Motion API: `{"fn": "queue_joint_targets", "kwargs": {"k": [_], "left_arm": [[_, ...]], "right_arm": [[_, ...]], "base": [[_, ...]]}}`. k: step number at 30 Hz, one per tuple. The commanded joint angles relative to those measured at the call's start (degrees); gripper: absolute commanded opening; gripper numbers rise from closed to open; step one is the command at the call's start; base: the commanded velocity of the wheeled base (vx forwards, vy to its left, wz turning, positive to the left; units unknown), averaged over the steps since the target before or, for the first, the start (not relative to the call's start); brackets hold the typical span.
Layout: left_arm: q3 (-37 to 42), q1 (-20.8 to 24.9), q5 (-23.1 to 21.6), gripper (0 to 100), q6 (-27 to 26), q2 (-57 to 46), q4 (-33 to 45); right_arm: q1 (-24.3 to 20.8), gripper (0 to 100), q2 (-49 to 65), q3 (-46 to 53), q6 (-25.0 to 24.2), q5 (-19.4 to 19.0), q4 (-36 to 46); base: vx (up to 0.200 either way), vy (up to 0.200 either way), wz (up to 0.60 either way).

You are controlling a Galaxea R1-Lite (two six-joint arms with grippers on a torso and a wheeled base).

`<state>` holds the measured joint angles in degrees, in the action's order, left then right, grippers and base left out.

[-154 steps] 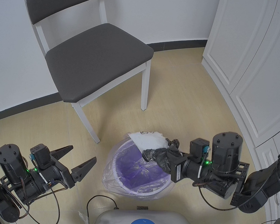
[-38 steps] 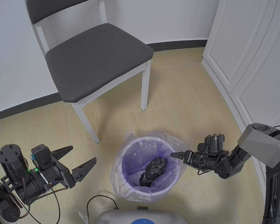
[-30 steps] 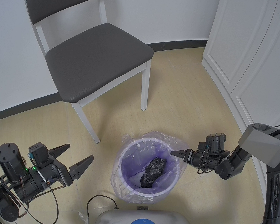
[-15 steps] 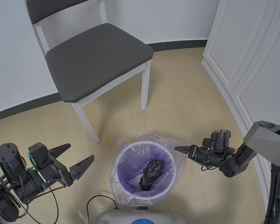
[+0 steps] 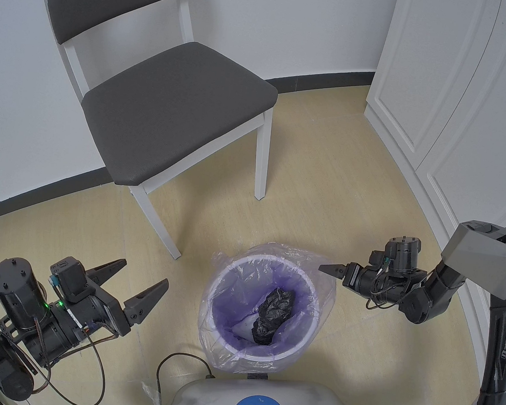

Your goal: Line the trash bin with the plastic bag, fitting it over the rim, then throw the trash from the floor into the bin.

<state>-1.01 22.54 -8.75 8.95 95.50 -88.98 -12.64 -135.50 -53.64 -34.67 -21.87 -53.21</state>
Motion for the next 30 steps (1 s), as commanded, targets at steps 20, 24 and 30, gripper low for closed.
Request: {"fn": "queue_joint_targets", "kwargs": {"k": [20, 24, 30], "left_arm": [[0.9, 0.0, 0.1, 100, 0.0, 2.8, -1.0], [0.8, -0.1, 0.1, 100, -0.1, 3.2, -1.0], [0.8, -0.1, 0.1, 100, 0.0, 3.1, -1.0]], "right_arm": [[-1.2, 100, -4.3, -5.1, -3.7, 0.0, -0.3], [-1.5, 0, -5.2, -5.9, -3.7, 0.3, -0.4], [-1.9, 0, -5.6, -6.2, -3.7, 0.3, -0.3]], "base": [[0.0, 0.0, 0.0], [0.0, 0.0, 0.0], [0.0, 0.0, 0.0]]}}
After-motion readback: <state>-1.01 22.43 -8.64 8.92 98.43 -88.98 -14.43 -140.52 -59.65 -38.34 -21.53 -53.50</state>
